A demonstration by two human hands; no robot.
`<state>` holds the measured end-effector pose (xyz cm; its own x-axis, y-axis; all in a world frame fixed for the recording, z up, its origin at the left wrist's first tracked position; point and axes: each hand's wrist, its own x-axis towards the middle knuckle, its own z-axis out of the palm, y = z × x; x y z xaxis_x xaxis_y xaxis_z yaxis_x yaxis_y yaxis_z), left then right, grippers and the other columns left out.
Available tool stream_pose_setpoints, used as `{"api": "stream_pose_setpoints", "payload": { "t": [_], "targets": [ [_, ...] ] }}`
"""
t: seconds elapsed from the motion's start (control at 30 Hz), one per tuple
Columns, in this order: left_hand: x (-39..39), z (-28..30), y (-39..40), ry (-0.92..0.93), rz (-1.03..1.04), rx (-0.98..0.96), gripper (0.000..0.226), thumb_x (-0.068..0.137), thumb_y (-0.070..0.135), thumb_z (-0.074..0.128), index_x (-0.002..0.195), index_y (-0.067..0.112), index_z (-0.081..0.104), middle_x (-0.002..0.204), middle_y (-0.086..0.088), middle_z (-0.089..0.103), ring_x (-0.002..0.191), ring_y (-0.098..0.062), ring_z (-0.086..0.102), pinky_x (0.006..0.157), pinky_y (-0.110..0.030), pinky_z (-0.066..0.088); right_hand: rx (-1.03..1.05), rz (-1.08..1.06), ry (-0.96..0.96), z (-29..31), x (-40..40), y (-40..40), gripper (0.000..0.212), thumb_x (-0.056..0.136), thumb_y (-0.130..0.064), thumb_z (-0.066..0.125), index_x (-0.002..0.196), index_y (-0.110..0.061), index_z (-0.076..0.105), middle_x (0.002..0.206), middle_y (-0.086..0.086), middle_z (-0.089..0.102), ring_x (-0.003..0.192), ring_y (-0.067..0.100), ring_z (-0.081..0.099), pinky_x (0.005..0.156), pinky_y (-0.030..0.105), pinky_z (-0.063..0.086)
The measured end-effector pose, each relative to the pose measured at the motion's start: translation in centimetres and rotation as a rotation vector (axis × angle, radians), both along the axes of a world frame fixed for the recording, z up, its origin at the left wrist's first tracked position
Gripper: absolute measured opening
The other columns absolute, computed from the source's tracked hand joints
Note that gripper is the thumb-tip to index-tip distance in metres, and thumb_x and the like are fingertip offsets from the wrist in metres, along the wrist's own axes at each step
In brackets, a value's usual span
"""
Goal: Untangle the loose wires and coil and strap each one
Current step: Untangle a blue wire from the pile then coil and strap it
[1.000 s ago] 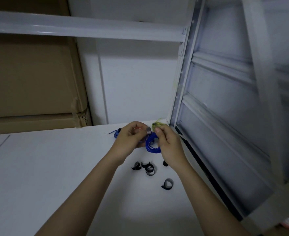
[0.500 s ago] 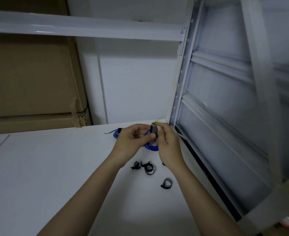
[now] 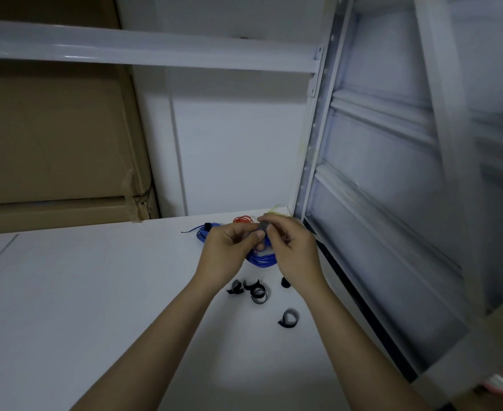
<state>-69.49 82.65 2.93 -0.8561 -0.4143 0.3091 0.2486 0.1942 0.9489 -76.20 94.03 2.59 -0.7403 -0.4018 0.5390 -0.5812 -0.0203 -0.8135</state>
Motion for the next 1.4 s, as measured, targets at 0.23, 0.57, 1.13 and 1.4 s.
{"api": "stream_pose_setpoints", "payload": {
  "t": [0.23,0.57,1.13,1.4],
  "targets": [
    [-0.1,-0.6,0.0,0.008,0.015,0.011,0.017,0.09,0.005,0.063,0.101,0.018,0.065,0.078,-0.002,0.074,0.074,-0.017,0.072,0.066,-0.018,0.053,-0.159,0.028,-0.345,-0.1,0.3,-1.0,0.038,0.093,0.0,0.052,0.084,-0.032,0.071,0.08,-0.016,0.071,0.077,0.002,0.068,0.061,0.013,0.052],
    [0.4,-0.9,-0.3,0.0,0.021,-0.017,0.014,0.091,0.002,0.061,0.103,0.007,0.064,0.069,-0.004,0.072,0.07,-0.015,0.07,0.067,-0.019,0.05,0.01,-0.032,0.02,-1.1,-0.3,0.0,0.029,0.09,0.001,0.059,0.104,-0.021,0.073,0.09,-0.018,0.069,0.086,0.004,0.068,0.075,0.015,0.053],
    [1.0,-1.1,-0.1,0.112,0.067,-0.125,0.018,0.093,0.0,0.057,0.09,0.018,0.058,0.084,-0.005,0.07,0.073,-0.012,0.07,0.069,-0.015,0.05,-0.232,0.017,-0.597,0.5,0.6,-1.4,0.016,0.088,-0.008,0.066,0.078,-0.018,0.074,0.078,0.001,0.073,0.073,0.013,0.069,0.064,0.024,0.056],
    [0.9,-1.0,0.1,0.091,0.121,-0.124,0.017,0.094,0.002,0.055,0.097,0.018,0.06,0.081,-0.006,0.071,0.071,-0.011,0.07,0.064,-0.012,0.047,-0.271,-0.045,-0.503,0.2,1.6,-2.0,0.023,0.091,-0.005,0.061,0.082,-0.023,0.071,0.076,-0.009,0.073,0.073,0.005,0.069,0.06,0.014,0.051]
  ]
}}
